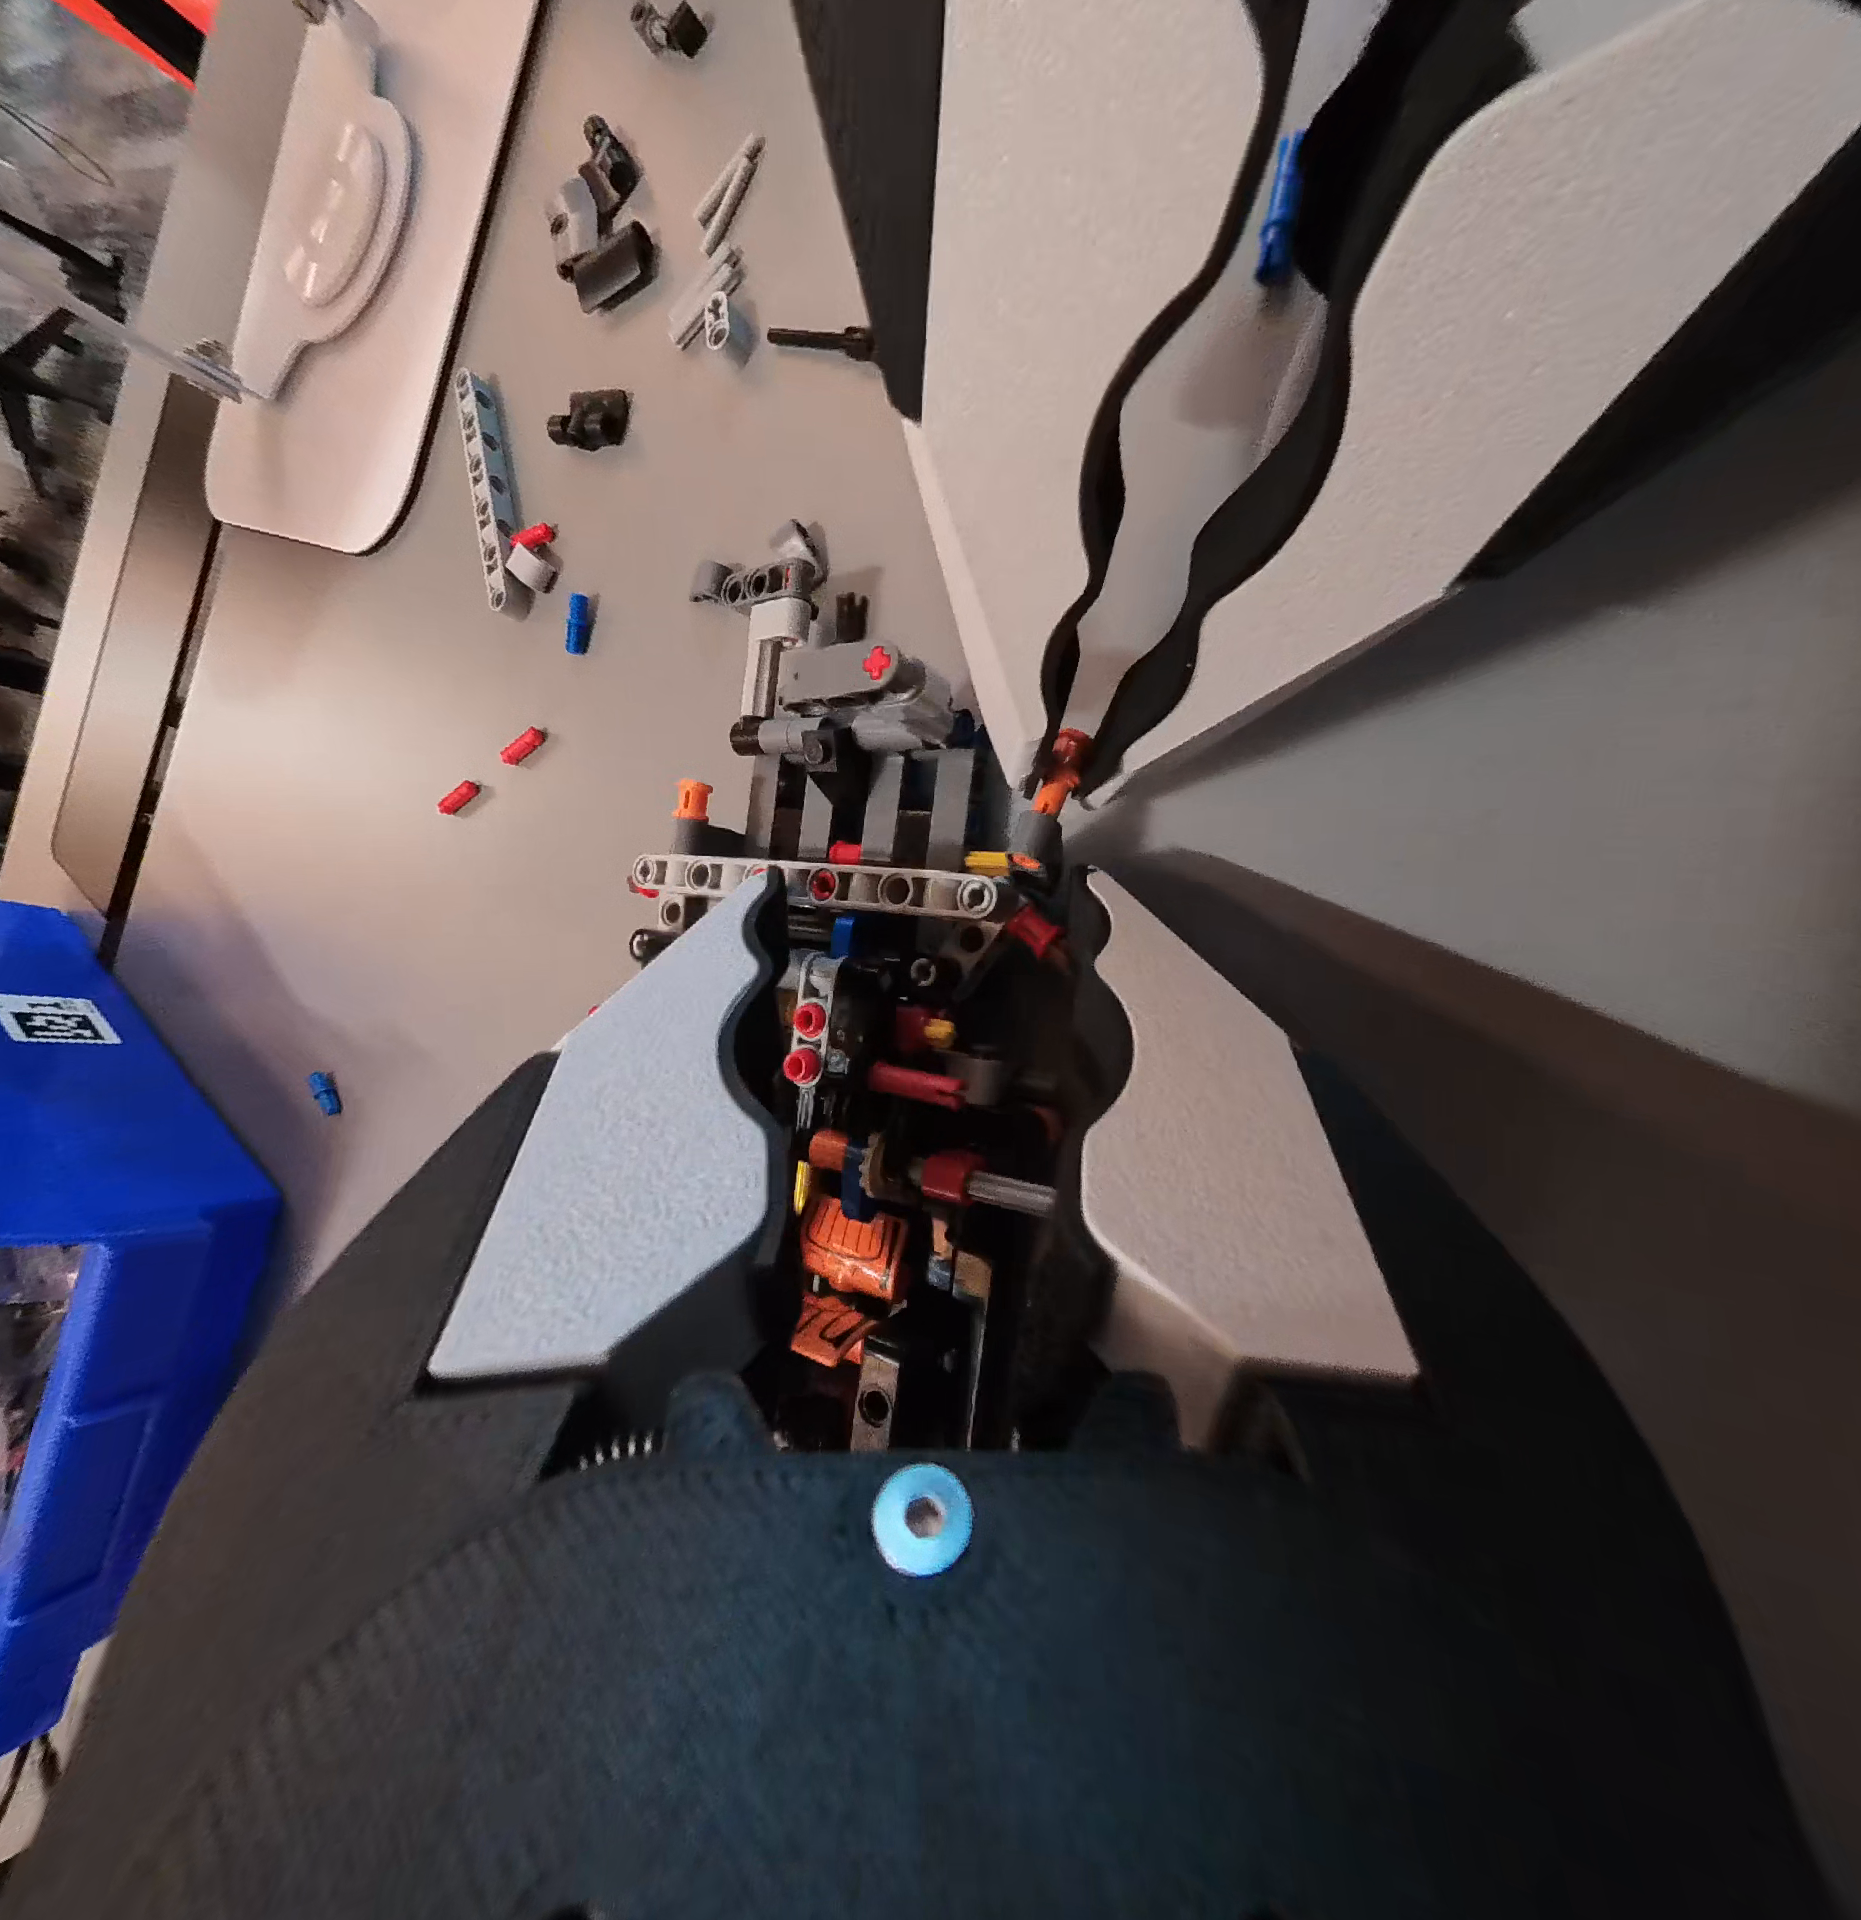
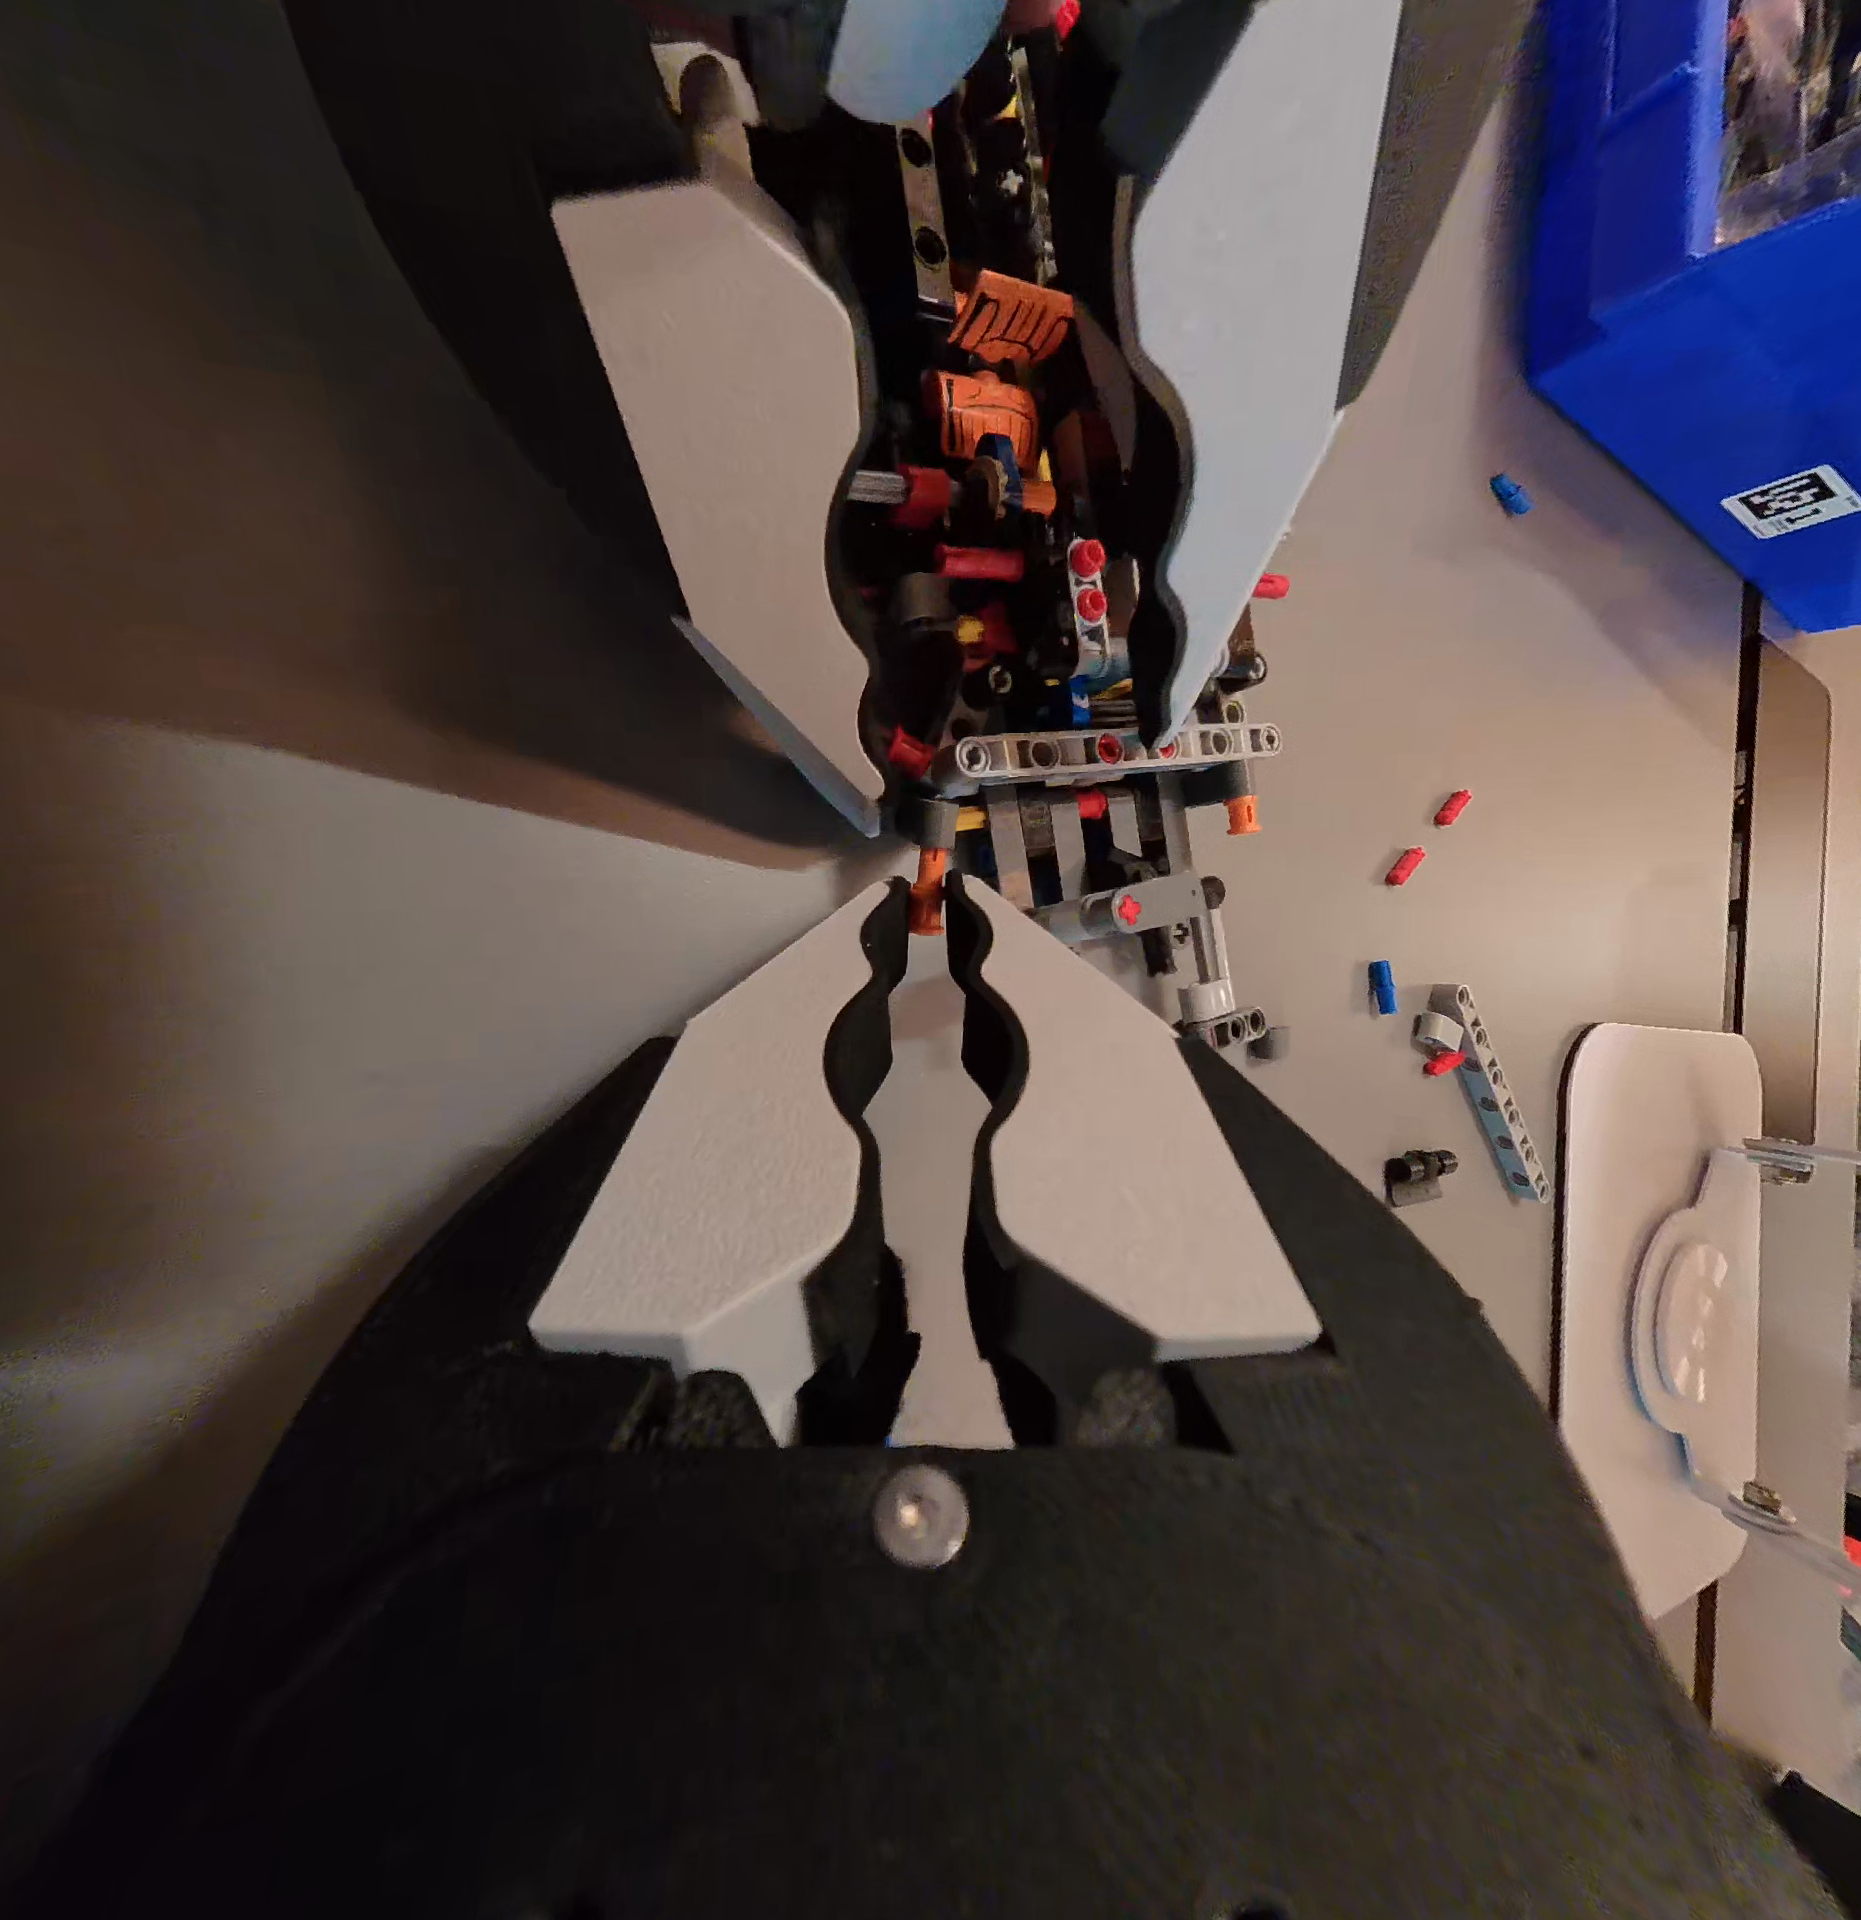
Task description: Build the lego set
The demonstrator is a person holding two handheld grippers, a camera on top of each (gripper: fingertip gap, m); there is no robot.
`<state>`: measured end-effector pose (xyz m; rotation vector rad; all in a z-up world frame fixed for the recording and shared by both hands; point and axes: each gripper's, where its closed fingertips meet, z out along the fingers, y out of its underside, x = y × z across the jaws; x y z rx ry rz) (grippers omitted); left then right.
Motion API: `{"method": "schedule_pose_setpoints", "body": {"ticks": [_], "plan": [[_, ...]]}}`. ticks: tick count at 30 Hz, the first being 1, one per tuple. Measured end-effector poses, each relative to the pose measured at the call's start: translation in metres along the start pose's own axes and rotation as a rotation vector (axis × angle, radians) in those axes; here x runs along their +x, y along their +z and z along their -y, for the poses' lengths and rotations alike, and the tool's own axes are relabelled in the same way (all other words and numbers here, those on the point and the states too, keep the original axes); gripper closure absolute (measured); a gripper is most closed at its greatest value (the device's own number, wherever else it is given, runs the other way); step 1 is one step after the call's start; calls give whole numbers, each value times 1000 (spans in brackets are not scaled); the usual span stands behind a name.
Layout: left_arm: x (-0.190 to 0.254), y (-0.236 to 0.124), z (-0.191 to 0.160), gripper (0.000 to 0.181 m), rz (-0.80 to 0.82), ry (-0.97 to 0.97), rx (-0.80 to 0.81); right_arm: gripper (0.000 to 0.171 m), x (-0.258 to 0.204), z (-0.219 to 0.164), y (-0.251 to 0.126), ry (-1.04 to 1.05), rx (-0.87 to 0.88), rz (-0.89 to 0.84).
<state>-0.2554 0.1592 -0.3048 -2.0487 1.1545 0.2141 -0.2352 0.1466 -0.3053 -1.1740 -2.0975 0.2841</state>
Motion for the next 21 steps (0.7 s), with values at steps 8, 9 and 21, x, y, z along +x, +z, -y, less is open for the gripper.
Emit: {"method": "schedule_pose_setpoints", "body": {"ticks": [8, 9, 21], "plan": [[-3, 2, 1, 130, 16, -19, 28, 167, 4, -1, 2, -7, 0, 1], [-3, 3, 1, 130, 18, -22, 32, 167, 4, -2, 2, -6, 1, 3], [-4, 4, 1, 131, 33, -30, 41, 167, 8, -3, 5, -42, 12, -5]]}}
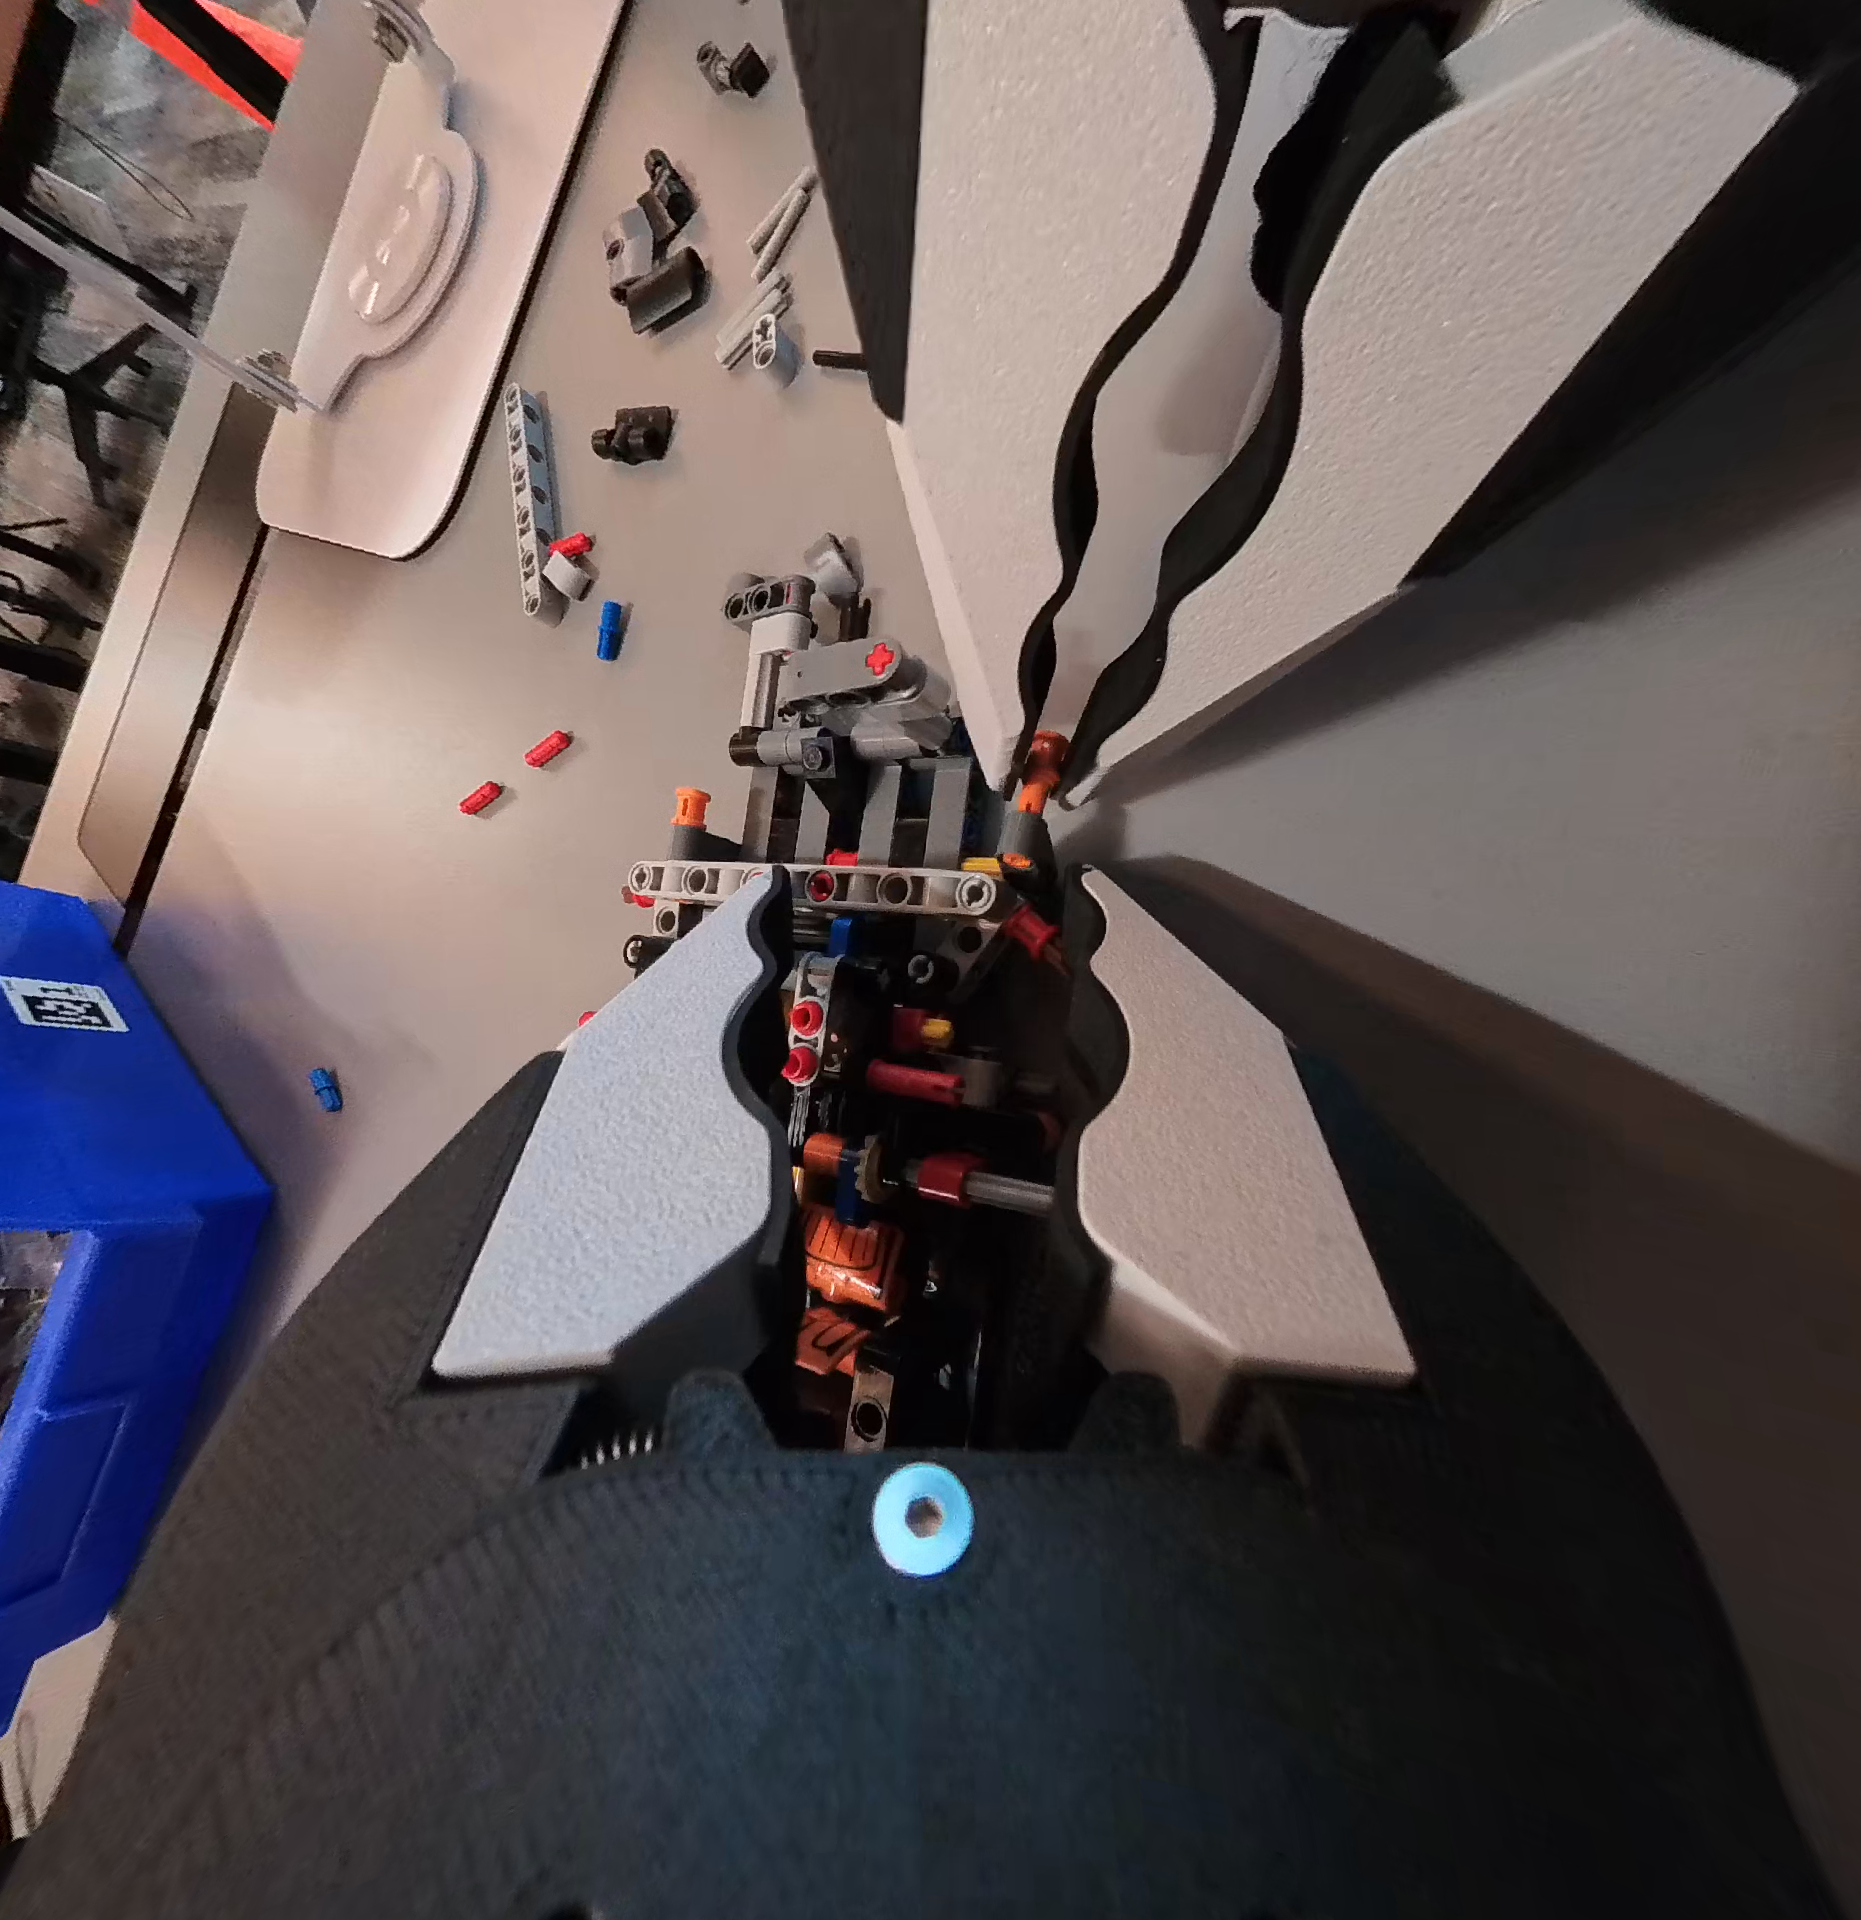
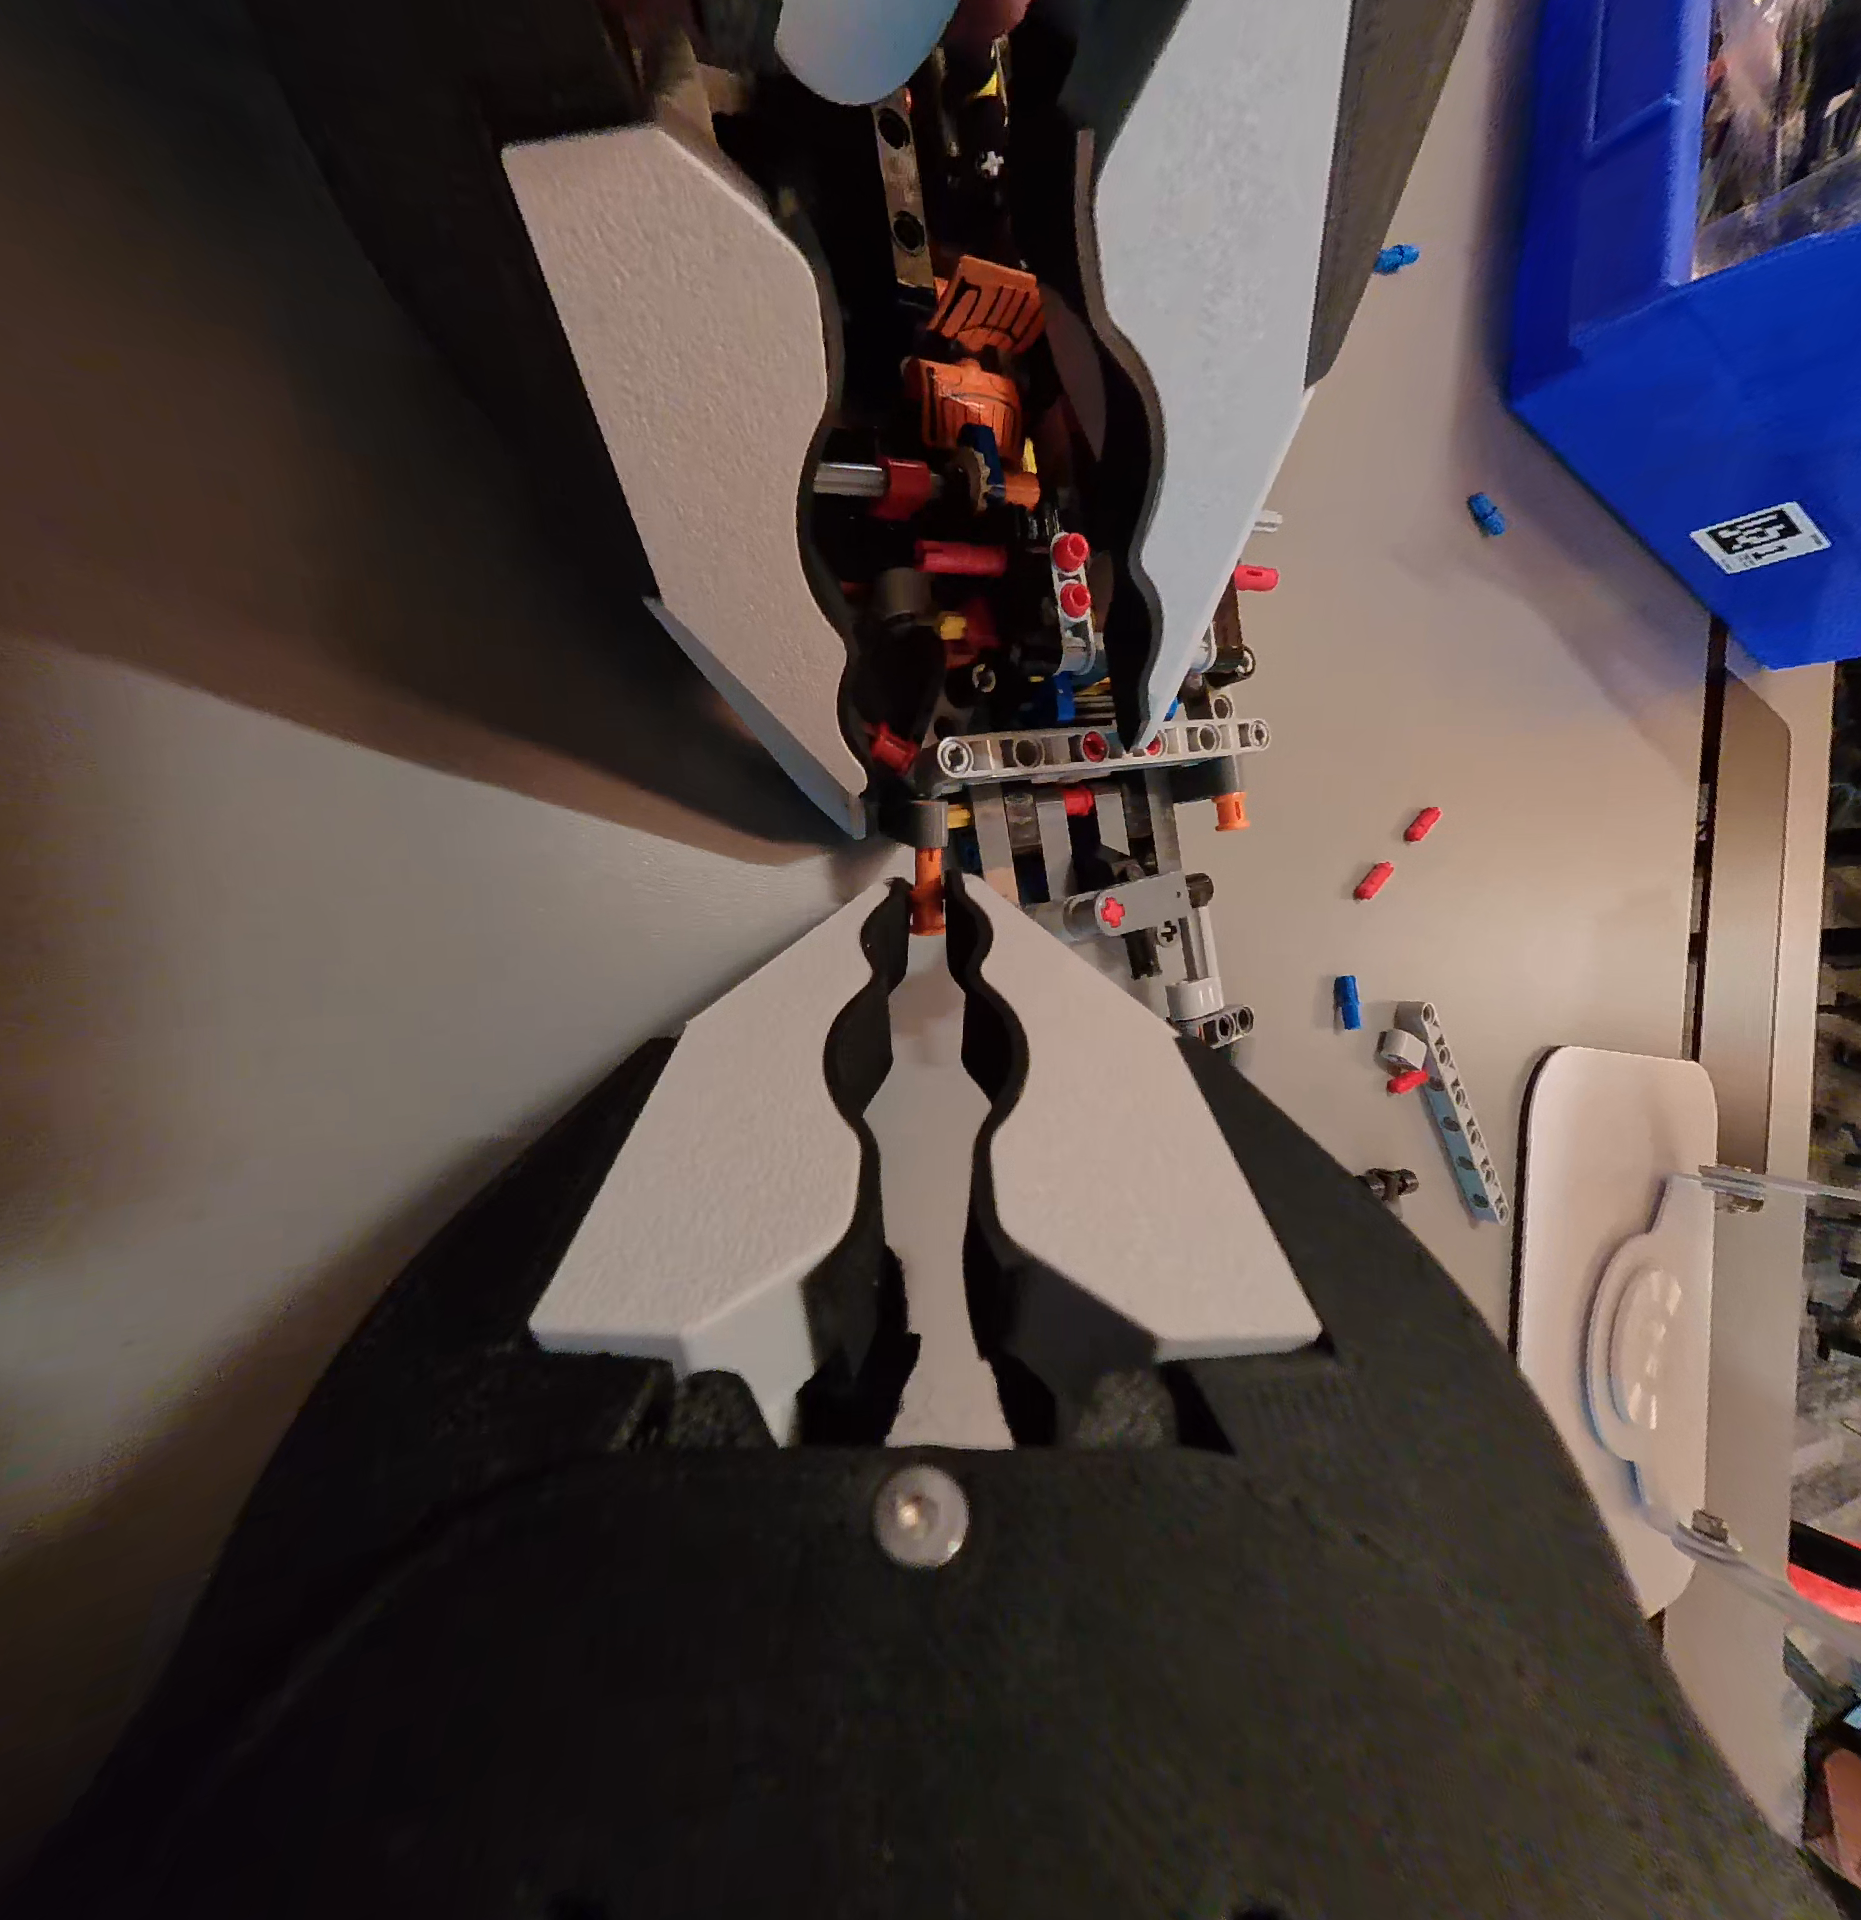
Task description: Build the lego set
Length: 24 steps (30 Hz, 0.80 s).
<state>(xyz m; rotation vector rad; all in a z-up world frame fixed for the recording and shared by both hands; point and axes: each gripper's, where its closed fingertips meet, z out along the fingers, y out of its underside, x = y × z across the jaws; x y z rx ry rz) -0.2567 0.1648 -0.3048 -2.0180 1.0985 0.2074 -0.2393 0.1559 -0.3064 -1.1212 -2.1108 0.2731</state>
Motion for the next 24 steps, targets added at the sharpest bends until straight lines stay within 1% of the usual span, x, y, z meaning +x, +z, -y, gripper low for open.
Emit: {"method": "schedule_pose_setpoints", "body": {"ticks": [13, 18, 22, 24], "plan": [[-1, 1, 0, 132, -1, 1, -4, 167, 1, -1, 0, -31, 1, 16], [-2, 1, 0, 132, 0, 4, -13, 167, 2, 1, -1, -5, 11, 30], [-3, -1, 2, 137, 4, 38, -27, 166, 2, -1, 0, 6, 12, 36], [-7, -4, 4, 135, 23, 37, -24, 167, 3, 0, -1, 15, 22, 39]]}}
